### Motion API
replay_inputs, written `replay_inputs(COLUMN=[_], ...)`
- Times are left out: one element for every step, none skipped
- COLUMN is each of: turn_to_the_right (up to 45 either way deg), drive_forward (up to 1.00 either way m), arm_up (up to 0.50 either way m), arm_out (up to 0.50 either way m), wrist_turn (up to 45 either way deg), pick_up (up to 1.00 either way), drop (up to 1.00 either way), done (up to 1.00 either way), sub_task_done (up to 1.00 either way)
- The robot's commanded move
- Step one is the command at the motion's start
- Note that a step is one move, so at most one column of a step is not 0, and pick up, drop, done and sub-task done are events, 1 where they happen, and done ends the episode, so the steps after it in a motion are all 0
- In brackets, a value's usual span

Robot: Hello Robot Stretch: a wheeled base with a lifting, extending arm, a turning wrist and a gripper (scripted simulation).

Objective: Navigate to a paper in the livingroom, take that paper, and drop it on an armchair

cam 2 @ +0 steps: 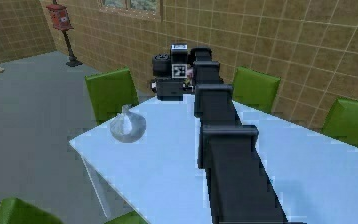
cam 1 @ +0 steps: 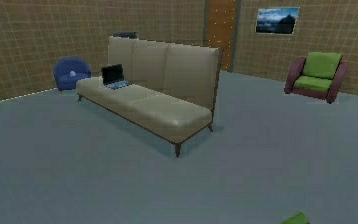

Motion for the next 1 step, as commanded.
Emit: replay_inputs(turn_to_the_right=[0.0], drive_forward=[0.00], arm_up=[0.00], arm_out=[0.00], wrist_turn=[-45.0], pick_up=[0.00], drop=[0.00], done=[0.00], sub_task_done=[0.00])
